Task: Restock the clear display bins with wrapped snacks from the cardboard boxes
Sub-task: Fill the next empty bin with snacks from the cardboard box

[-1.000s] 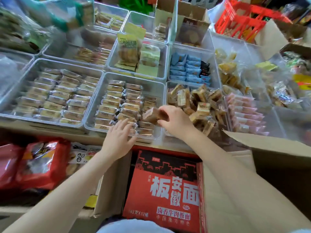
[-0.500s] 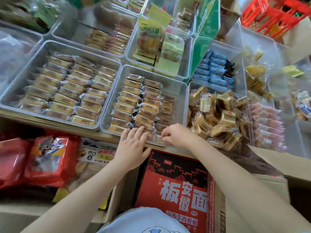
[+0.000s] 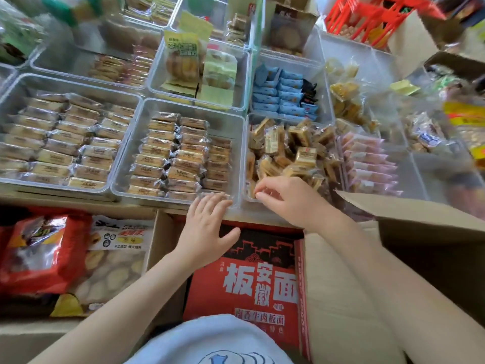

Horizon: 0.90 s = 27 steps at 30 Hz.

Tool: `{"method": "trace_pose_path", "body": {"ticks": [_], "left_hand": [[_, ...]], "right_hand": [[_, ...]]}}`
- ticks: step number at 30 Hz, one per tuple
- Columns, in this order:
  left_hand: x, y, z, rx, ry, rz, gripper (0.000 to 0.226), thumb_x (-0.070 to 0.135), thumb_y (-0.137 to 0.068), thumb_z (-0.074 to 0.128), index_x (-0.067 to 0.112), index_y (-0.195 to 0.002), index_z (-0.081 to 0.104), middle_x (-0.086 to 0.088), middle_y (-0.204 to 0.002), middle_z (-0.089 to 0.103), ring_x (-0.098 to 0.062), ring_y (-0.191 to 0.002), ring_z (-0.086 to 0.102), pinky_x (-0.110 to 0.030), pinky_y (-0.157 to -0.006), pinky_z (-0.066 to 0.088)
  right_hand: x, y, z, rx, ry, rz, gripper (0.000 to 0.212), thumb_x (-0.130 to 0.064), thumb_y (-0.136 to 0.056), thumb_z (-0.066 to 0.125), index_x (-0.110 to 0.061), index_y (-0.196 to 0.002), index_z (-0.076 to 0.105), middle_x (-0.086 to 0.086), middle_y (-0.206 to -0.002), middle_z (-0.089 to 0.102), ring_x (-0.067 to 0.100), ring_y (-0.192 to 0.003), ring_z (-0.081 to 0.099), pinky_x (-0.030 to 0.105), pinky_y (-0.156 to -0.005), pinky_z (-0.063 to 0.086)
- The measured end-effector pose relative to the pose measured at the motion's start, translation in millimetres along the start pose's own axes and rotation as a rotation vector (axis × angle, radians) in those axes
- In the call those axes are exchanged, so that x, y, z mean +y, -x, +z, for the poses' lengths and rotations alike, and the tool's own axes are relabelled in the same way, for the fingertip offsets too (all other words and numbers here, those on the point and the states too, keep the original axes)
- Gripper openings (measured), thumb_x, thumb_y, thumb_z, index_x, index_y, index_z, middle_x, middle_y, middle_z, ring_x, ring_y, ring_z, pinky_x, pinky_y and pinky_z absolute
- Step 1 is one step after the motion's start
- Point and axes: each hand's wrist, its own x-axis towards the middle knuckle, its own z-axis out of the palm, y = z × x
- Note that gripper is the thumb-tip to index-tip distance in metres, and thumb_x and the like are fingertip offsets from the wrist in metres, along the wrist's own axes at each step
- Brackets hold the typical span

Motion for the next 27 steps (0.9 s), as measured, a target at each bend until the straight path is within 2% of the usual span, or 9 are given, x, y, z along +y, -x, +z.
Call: {"method": "trace_pose_path", "body": {"ticks": [4, 7, 9, 11, 13, 16, 19, 23, 27], "left_hand": [[112, 30, 40, -0.177, 0.396, 0.018, 0.059, 0.048, -0.096, 0.058, 0.030, -0.148, 0.039, 0.012, -0.153, 0.037, -0.002, -0.139, 0.030, -0.033, -0.118, 0.029], [182, 49, 72, -0.260, 0.602, -0.041, 0.074, 0.058, -0.088, 0.062, 0.036, -0.152, 0.030, 0.019, -0.154, 0.031, 0.003, -0.136, 0.030, -0.029, -0.114, 0.032], [222, 57, 92, -0.249, 0.668, -0.086, 0.087, 0.067, -0.080, 0.060, 0.042, -0.154, 0.022, 0.022, -0.156, 0.023, 0.002, -0.140, 0.025, -0.030, -0.114, 0.028], [254, 60, 111, -0.220, 0.713, -0.128, 0.093, 0.065, -0.080, 0.064, 0.042, -0.156, 0.015, 0.026, -0.155, 0.018, 0.003, -0.141, 0.019, -0.032, -0.116, 0.023], [273, 60, 129, -0.174, 0.739, -0.173, 0.094, 0.049, -0.087, 0.073, 0.040, -0.157, 0.012, 0.026, -0.157, 0.016, 0.000, -0.144, 0.018, -0.038, -0.121, 0.022], [284, 57, 147, -0.104, 0.791, -0.269, 0.092, 0.036, -0.078, 0.067, 0.049, -0.154, 0.016, 0.018, -0.160, 0.027, -0.012, -0.146, 0.030, -0.050, -0.118, 0.034], [286, 56, 149, -0.063, 0.823, -0.331, 0.089, 0.033, -0.075, 0.063, 0.054, -0.150, 0.022, 0.016, -0.154, 0.039, -0.013, -0.141, 0.040, -0.050, -0.113, 0.042], [289, 58, 148, -0.025, 0.843, -0.323, 0.085, 0.029, -0.079, 0.063, 0.050, -0.152, 0.026, 0.019, -0.151, 0.042, -0.009, -0.138, 0.043, -0.046, -0.111, 0.044], [294, 58, 151, 0.025, 0.848, -0.356, 0.087, 0.032, -0.075, 0.063, 0.046, -0.153, 0.028, 0.015, -0.153, 0.041, -0.015, -0.140, 0.042, -0.051, -0.111, 0.043]], "right_hand": [[46, 108, -34, 0.179, -0.152, 0.042, 0.023, -0.026, -0.100, 0.057, -0.019, -0.080, 0.066, -0.009, -0.069, 0.060, 0.008, -0.068, 0.058, 0.019, -0.062, 0.045], [92, 177, -45, 0.345, -0.241, 0.128, 0.038, -0.021, -0.100, 0.058, -0.026, -0.063, 0.053, -0.008, -0.058, 0.050, 0.010, -0.059, 0.052, 0.020, -0.058, 0.041], [127, 208, -43, 0.368, -0.266, 0.248, 0.040, -0.025, -0.100, 0.056, -0.017, -0.061, 0.051, 0.000, -0.059, 0.052, 0.013, -0.060, 0.051, 0.025, -0.062, 0.041], [167, 225, -32, 0.257, -0.254, 0.404, 0.036, -0.032, -0.101, 0.054, -0.012, -0.070, 0.056, 0.003, -0.067, 0.058, 0.014, -0.067, 0.056, 0.030, -0.067, 0.045], [213, 229, -9, 0.030, -0.237, 0.589, 0.025, -0.037, -0.102, 0.051, -0.016, -0.098, 0.065, -0.002, -0.080, 0.063, 0.016, -0.073, 0.062, 0.030, -0.065, 0.048], [272, 234, 34, -0.335, -0.240, 0.815, 0.040, -0.029, -0.106, 0.045, -0.006, -0.138, 0.048, 0.009, -0.115, 0.063, 0.019, -0.079, 0.064, 0.026, -0.059, 0.051], [312, 244, 77, -0.586, -0.305, 0.889, 0.034, -0.027, -0.108, 0.040, -0.006, -0.132, 0.052, 0.011, -0.122, 0.061, 0.018, -0.088, 0.063, 0.026, -0.064, 0.052], [396, 237, 165, -0.767, -0.239, 0.871, 0.033, -0.042, -0.099, 0.050, -0.023, -0.123, 0.062, 0.005, -0.120, 0.068, 0.021, -0.095, 0.070, 0.041, -0.081, 0.060], [357, 234, 156, -0.680, -0.170, 0.738, 0.024, -0.024, -0.103, 0.050, -0.016, -0.121, 0.063, 0.004, -0.114, 0.065, 0.020, -0.091, 0.064, 0.034, -0.077, 0.054]]}}
